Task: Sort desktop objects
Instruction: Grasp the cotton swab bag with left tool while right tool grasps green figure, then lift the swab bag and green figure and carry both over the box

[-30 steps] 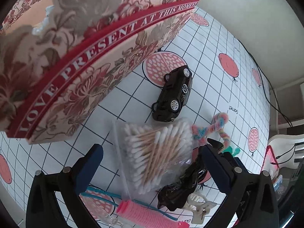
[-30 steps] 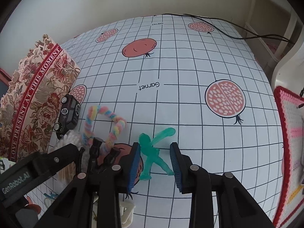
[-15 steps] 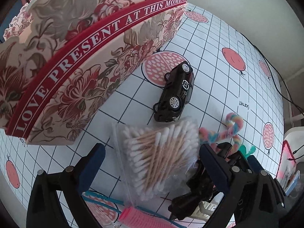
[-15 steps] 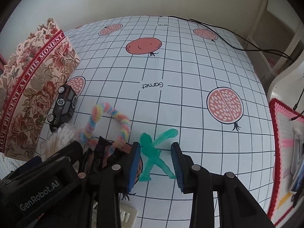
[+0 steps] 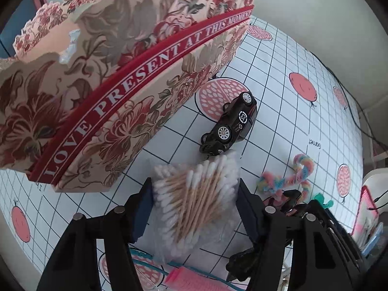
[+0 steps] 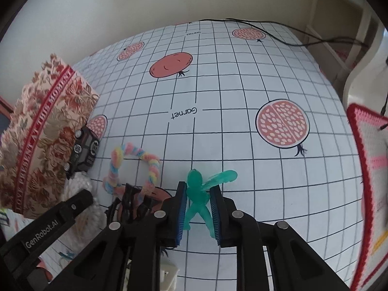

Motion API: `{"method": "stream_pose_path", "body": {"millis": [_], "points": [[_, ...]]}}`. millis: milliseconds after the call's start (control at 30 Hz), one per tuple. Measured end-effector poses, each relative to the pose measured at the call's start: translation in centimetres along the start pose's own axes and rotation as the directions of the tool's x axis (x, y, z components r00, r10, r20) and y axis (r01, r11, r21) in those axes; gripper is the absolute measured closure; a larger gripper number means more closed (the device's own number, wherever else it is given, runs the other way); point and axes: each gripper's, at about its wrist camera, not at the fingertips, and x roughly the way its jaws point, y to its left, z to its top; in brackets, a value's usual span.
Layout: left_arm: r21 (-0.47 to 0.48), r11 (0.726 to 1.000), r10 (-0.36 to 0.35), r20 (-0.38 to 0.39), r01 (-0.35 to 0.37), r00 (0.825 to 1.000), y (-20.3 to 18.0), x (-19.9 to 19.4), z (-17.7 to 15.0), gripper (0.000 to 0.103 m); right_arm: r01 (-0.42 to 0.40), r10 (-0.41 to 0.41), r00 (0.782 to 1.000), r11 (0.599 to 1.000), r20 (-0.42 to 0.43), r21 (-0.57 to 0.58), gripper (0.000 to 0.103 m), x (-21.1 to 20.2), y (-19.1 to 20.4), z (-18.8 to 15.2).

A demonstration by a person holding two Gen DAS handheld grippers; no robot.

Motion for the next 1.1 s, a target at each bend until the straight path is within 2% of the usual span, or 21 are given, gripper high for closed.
{"method": "stream_pose_path", "body": {"millis": [233, 267, 467, 567, 767, 1100], "points": [[-0.042, 0.996, -0.077, -0.031, 0.076, 0.997, 2.0, -0.4, 0.8, 0.039, -0.06, 0.057, 0.998, 0.996, 0.038, 0.073, 0.082, -1.4, -0.9, 0.6], [-0.047, 0.995, -0.084, -0.032, 0.083, 0.996, 0.6, -0.5, 0.0, 0.039, -0.07, 0.066, 0.997, 0.995, 0.05, 0.076, 0.082, -1.8, -0.9, 0.7], [-0.06, 0.988, -0.146, -0.019, 0.145, 0.989, 0.0, -1.7, 0.2, 0.04, -0.111, 0.097, 0.984, 0.99, 0.153, 0.09, 0.082, -5.1, -0.7, 2.1], [-0.059, 0.982, -0.18, 0.023, 0.181, 0.983, -0.7, -3.3, 0.6, 0.04, -0.122, 0.101, 0.97, 0.989, 0.221, 0.083, 0.082, -7.6, -0.4, 2.7], [-0.038, 0.961, -0.267, 0.121, 0.273, 0.956, -1.2, -7.1, 2.4, 0.04, -0.138, 0.111, 0.921, 0.989, 0.373, 0.047, 0.082, -13.7, 0.3, 3.7], [0.009, 0.915, -0.389, 0.284, 0.404, 0.876, -0.4, -15.0, 3.8, 0.04, -0.158, 0.131, 0.801, 0.987, 0.584, -0.004, 0.082, -22.6, 1.3, 3.3]]}}
